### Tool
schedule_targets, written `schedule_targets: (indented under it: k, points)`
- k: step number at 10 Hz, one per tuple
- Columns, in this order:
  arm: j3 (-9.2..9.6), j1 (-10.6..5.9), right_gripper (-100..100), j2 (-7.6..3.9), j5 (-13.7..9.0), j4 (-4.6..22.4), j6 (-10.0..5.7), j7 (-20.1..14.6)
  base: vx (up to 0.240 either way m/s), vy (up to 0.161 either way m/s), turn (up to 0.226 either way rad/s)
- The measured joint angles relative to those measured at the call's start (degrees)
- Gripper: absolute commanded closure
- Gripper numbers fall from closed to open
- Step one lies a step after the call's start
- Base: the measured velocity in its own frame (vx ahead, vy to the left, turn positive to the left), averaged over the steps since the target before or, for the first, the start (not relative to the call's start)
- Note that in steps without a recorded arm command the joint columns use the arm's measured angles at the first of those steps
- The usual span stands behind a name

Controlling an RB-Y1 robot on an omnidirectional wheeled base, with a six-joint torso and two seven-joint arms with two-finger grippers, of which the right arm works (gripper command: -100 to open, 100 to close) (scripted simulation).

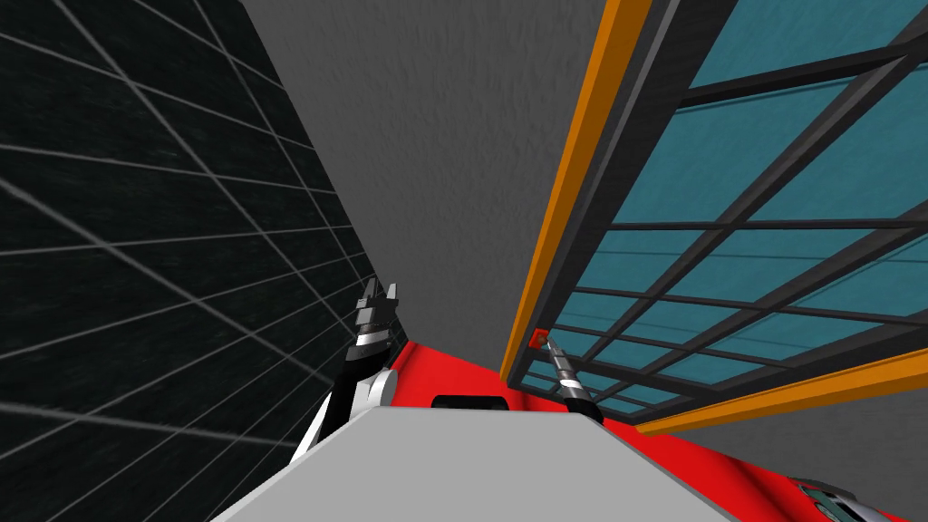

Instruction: Pull the door open

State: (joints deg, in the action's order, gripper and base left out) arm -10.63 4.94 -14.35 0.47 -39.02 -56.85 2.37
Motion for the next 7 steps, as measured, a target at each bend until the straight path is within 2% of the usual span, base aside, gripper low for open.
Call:
schedule_targets:
  k: [1, 2, 3, 6, 7]
  points:
    - [0.23, -0.45, 100, -0.11, -0.7, 0.7, -0.10, -1.6, -0.033, -0.015, 0.034]
    - [0.43, 0.17, 100, 0.07, -1.1, -0.6, 0.54, -2.7, -0.028, -0.015, 0.052]
    - [0.69, 0.12, 100, 0.08, -1.7, -0.5, 0.72, -4.1, -0.056, -0.020, 0.102]
    - [1.50, -0.67, 100, -0.08, -3.8, 0.6, 0.85, -8.6, -0.041, -0.020, 0.052]
    - [1.68, -0.29, 100, -0.03, -4.2, -0.1, 1.24, -9.8, -0.039, -0.014, 0.053]
